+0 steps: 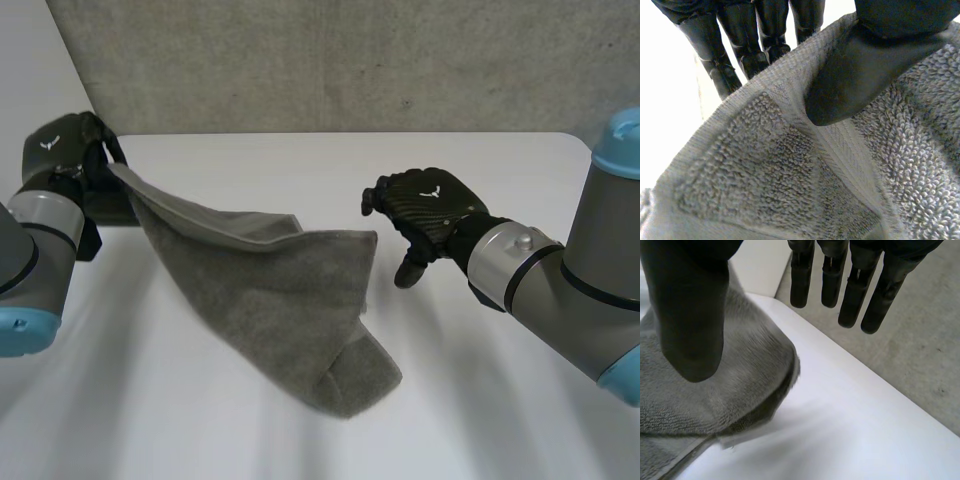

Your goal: Fold the towel.

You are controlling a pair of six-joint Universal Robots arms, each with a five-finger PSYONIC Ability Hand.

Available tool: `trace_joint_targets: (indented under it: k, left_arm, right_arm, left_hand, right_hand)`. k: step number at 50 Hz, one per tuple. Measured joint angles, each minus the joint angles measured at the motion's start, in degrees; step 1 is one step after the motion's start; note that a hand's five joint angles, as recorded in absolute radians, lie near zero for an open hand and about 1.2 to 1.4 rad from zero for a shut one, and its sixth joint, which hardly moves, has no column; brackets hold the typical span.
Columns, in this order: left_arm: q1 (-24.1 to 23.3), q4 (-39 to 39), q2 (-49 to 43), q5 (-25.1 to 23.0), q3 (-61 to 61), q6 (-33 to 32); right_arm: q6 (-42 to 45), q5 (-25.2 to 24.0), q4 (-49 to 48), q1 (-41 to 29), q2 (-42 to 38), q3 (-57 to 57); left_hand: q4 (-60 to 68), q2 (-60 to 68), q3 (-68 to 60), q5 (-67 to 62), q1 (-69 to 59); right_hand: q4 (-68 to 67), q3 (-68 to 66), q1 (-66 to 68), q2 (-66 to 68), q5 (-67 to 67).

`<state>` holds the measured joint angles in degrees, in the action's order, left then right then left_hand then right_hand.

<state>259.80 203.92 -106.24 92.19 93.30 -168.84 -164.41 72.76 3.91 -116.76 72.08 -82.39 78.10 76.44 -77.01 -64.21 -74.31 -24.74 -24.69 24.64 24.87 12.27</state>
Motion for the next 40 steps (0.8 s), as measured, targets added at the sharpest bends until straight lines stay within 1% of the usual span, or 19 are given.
trace_joint_targets:
  k: [7, 13, 18, 24, 27, 31, 34, 40]
  left_arm:
    - [1.2, 0.1, 0.2, -1.3, 2.0, 0.0]
    - [2.8, 0.1, 1.1, -1.4, 3.2, 0.0]
    - [3.7, 0.2, 1.9, -1.4, 3.9, 0.0]
    - [4.0, 0.2, 3.4, -2.4, 4.5, 0.0]
    - [4.0, 0.2, 4.5, -3.7, 4.8, 0.1]
    - [3.9, 0.5, 6.8, -7.0, 5.7, 0.1]
    - [3.8, 1.0, 9.3, -10.8, 6.8, 0.1]
    - [3.3, 3.0, 14.0, -17.4, 9.8, 0.3]
  right_arm:
    - [-4.5, 1.0, -1.9, 3.3, -2.4, -0.9]
    - [-10.2, 0.9, -1.9, 5.8, -6.8, -0.6]
    - [-13.7, 0.7, -1.7, 6.5, -10.3, 0.8]
    - [-17.4, 0.7, -1.3, 6.1, -15.4, 5.5]
    - [-19.4, 0.8, -0.7, 5.7, -18.0, 8.7]
    - [-22.9, 0.7, 0.5, 4.8, -21.5, 14.0]
    - [-25.8, 0.7, 1.7, 3.7, -24.7, 19.1]
    - [-28.3, 0.6, 4.4, 1.3, -32.0, 30.8]
  left_hand:
    - [0.0, 0.0, 0.0, 0.0, 0.0]
    - [0.0, 0.0, 0.0, 0.0, 0.0]
    - [0.0, 0.0, 0.0, 0.0, 0.0]
    - [0.0, 0.0, 0.0, 0.0, 0.0]
    - [0.0, 0.0, 0.0, 0.0, 0.0]
    - [0.0, 0.0, 0.0, 0.0, 0.0]
    - [0.0, 0.0, 0.0, 0.0, 0.0]
    - [0.0, 0.0, 0.0, 0.0, 0.0]
  right_hand:
    - [1.1, 0.7, -0.7, -0.5, -0.8]
    - [1.1, 0.7, -0.7, -0.5, -0.7]
    - [1.1, 0.7, -0.7, -0.5, -0.6]
    - [1.1, 0.7, -0.7, -0.5, -0.4]
    - [1.1, 0.7, -0.7, -0.5, -0.2]
    - [1.1, 0.7, -0.7, -0.5, -0.1]
    - [1.1, 0.7, -0.7, -0.5, 0.0]
    - [1.1, 0.7, -0.7, -0.5, 0.0]
